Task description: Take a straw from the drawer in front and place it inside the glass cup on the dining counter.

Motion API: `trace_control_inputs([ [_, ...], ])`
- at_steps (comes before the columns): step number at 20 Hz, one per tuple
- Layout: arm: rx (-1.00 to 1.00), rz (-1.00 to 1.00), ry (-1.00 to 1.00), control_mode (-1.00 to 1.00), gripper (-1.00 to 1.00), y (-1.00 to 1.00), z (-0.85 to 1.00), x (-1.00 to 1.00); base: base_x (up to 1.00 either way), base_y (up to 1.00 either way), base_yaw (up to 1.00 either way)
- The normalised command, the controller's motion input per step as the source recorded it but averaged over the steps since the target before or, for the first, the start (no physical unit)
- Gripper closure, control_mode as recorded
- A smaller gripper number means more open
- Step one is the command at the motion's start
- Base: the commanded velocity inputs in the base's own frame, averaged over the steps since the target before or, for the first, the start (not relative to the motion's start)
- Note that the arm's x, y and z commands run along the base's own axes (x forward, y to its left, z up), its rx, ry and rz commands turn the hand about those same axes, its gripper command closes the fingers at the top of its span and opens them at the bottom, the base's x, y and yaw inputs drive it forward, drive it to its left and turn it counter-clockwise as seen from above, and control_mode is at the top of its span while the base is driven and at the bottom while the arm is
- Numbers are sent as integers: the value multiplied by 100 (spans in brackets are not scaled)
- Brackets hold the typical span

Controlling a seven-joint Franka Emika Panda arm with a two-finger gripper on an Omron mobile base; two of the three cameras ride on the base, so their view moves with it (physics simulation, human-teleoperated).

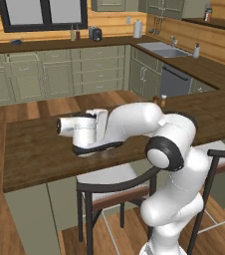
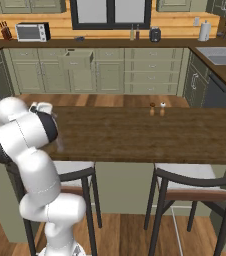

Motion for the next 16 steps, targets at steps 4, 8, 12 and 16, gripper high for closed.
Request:
trace_control_inputs([
  [4,33,0,34,-100,-100,-3,0,0,0,0,0],
  [8,34,0,35,-100,-100,-5,0,0,0,0,0],
  [12,34,0,36,-100,-100,-5,-4,0,0,0,0],
  [16,31,0,37,-100,-100,-4,-21,8,0,0,0],
])
